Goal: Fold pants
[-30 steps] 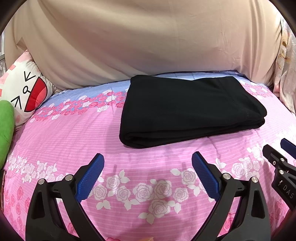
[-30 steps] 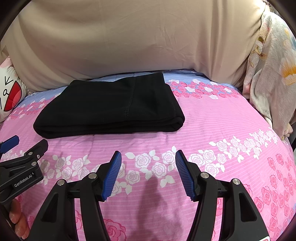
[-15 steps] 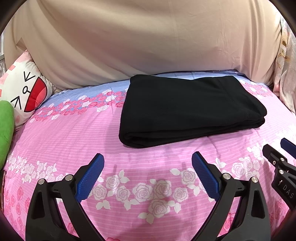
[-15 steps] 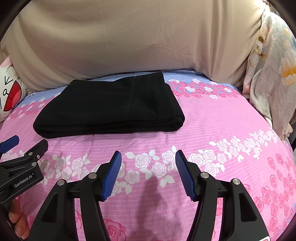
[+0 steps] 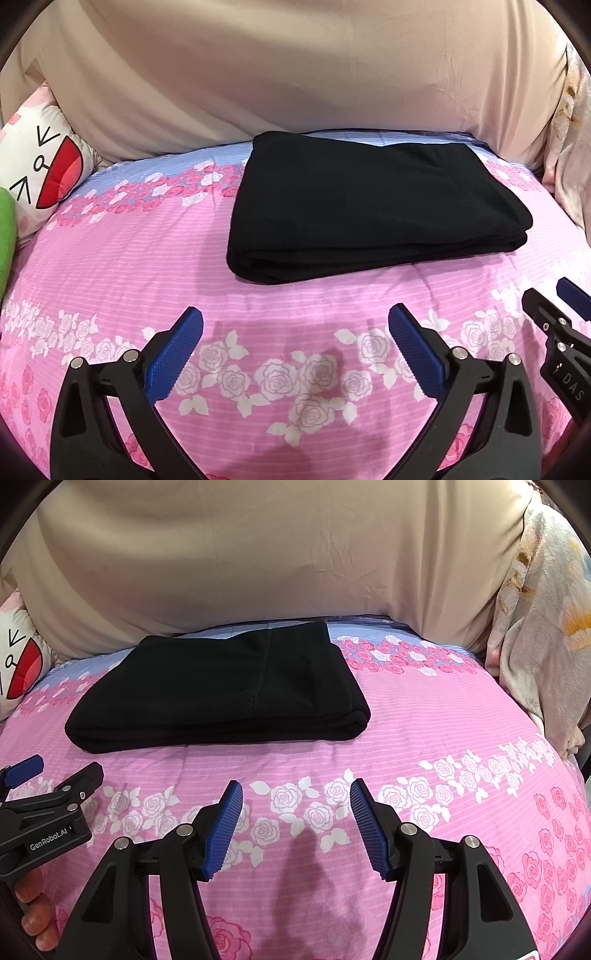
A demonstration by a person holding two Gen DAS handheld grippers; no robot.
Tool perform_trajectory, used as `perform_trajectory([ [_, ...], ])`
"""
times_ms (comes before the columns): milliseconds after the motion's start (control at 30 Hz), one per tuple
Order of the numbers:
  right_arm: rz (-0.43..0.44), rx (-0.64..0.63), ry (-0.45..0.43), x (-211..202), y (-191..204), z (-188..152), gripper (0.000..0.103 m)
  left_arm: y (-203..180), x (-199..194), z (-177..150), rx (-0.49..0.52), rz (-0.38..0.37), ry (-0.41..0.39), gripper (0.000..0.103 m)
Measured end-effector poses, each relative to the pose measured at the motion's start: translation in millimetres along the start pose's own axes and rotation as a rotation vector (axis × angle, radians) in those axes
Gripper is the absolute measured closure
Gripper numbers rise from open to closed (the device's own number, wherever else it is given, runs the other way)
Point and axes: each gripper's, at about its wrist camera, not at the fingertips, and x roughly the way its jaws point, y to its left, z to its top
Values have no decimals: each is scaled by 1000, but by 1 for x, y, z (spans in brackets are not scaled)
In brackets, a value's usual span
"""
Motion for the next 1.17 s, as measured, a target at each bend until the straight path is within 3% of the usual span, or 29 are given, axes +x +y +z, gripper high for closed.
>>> perform_trajectory([
  [367, 3, -4, -2, 0, -1, -2, 40, -9, -10, -3, 41, 25, -45, 5],
  [800, 10, -12, 1, 1, -4, -2, 40, -6, -9, -2, 33, 20, -37, 5],
  [967, 9, -13, 1, 1, -3, -1, 40, -7, -7, -1, 30, 58, -30, 5],
  [1167, 10, -16, 3, 2, -5, -1, 39, -4, -7, -1, 24, 38, -27, 5],
])
